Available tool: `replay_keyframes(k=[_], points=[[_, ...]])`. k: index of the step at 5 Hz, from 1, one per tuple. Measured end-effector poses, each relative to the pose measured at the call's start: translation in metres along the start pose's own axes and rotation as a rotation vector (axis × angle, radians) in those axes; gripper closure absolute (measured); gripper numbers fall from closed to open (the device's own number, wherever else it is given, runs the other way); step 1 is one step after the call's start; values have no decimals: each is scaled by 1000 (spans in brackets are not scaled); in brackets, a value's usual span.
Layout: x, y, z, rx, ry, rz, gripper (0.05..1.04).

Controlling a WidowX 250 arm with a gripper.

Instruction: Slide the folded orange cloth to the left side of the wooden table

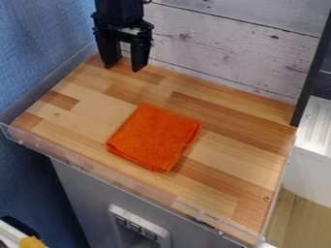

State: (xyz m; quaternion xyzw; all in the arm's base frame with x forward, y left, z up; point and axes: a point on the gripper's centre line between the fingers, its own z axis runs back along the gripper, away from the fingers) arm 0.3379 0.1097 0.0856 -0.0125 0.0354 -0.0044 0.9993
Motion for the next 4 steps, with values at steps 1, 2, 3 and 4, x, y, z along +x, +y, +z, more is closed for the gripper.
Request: replay_keyframes(k=[1, 2, 3, 4], points=[[-7, -8, -11, -4, 33, 2, 86], [-15, -28, -7, 16, 11, -26, 86], [-25, -41, -1, 37, -35, -43, 86], [-35, -52, 1, 55, -80, -60, 84]])
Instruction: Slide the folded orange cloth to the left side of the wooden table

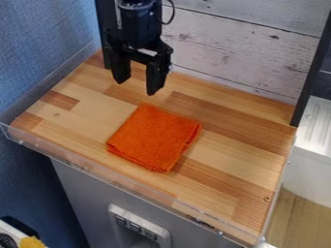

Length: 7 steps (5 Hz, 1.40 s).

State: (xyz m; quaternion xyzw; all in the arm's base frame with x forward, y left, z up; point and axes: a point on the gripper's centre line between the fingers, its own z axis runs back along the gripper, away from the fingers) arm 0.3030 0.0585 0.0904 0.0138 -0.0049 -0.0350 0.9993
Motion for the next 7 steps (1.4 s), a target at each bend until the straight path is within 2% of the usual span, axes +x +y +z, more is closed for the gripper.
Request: replay_keyframes(k=[2, 3, 4, 5, 6, 7], points=[[-8, -21, 6, 4, -37, -38, 90], [-7, -30, 7, -8, -33, -54, 91], [-10, -34, 8, -18, -26, -62, 134], [-11, -41, 3, -33, -30, -60, 416], [-11, -46, -10, -33, -22, -65, 720], [-9, -47, -26, -35, -6, -65, 933]])
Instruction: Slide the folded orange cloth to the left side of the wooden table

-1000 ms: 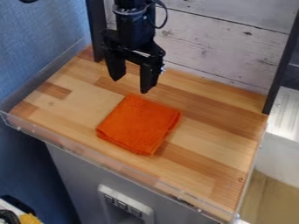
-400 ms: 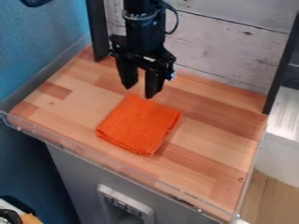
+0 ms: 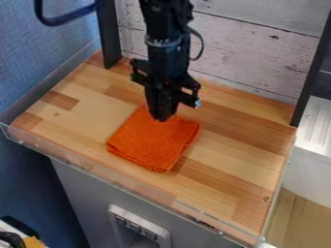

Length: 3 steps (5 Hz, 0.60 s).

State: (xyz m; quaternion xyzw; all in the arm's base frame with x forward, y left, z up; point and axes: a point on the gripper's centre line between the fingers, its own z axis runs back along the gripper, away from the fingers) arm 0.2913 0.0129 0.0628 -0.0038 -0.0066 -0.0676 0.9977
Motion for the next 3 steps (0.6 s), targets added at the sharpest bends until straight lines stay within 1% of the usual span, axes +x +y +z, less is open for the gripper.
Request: replay_keyframes(k=[1, 3], points=[[3, -7, -12, -1, 14, -10, 1019], [2, -6, -31, 8, 39, -26, 1024]])
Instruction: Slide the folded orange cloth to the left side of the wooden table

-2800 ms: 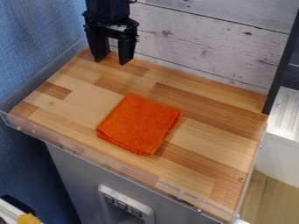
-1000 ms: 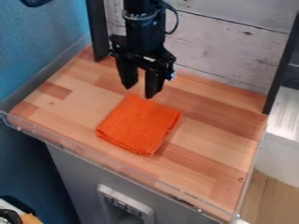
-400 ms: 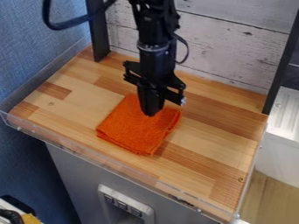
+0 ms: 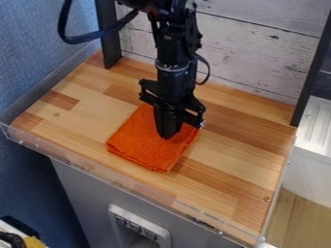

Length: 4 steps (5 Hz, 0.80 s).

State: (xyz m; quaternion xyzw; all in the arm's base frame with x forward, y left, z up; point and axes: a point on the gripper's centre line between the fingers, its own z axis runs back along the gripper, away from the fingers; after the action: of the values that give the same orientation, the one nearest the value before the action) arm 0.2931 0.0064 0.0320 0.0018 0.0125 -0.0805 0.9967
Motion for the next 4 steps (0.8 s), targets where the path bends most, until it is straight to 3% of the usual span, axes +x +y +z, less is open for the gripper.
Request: replay_keyframes(k=[2, 4], points=[[2, 13, -18, -3, 0, -1, 1025], [5, 27, -21, -2, -28, 4, 1025]])
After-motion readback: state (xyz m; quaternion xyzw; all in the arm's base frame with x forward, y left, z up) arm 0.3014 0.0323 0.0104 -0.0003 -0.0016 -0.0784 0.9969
